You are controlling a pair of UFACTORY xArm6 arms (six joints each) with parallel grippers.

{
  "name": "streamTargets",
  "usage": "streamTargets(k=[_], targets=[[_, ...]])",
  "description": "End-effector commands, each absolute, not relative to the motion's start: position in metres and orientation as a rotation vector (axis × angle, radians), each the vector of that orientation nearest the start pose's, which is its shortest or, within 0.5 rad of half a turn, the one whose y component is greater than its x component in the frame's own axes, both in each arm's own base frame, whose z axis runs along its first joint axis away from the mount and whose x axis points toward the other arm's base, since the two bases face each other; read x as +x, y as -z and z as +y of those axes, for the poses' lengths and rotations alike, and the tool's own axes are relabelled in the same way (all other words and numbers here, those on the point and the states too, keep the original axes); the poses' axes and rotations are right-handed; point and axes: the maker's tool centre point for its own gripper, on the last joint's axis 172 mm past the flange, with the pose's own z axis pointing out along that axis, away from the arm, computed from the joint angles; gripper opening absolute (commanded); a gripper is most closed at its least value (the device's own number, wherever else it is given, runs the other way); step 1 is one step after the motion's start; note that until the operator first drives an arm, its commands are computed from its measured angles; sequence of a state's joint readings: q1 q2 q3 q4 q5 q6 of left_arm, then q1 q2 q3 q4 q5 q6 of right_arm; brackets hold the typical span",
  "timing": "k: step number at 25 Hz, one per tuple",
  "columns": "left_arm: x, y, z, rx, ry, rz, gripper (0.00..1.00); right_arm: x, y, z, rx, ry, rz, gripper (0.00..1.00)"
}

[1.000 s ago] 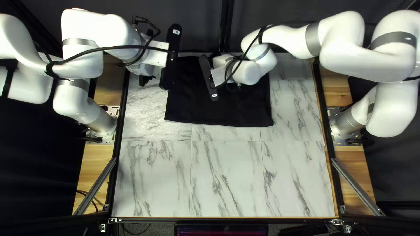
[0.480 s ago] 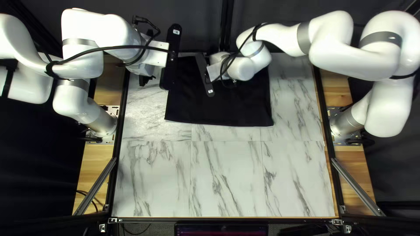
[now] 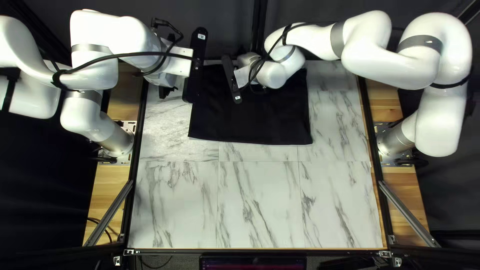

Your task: Fold t-shirt

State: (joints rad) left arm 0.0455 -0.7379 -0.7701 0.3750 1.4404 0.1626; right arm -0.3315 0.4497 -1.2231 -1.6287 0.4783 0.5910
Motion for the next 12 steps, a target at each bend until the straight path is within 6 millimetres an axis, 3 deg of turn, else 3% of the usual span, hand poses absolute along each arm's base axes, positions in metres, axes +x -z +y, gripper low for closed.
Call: streamTargets(k=[1,4,12], targets=[[0.285,-0.324,0.107,-2.755,0.039,0.212,1.00,0.597,-0.148,-0.238,2.212,-0.410,0.575,1.00],[0.285,-0.324,0.107,-2.755,0.039,0.212,1.00,0.585,-0.166,-0.215,2.263,-0.434,0.600,1.00],[0.285,-0.324,0.107,-2.755,0.039,0.212,1.00,0.547,-0.181,-0.165,2.503,-0.467,0.659,1.00]])
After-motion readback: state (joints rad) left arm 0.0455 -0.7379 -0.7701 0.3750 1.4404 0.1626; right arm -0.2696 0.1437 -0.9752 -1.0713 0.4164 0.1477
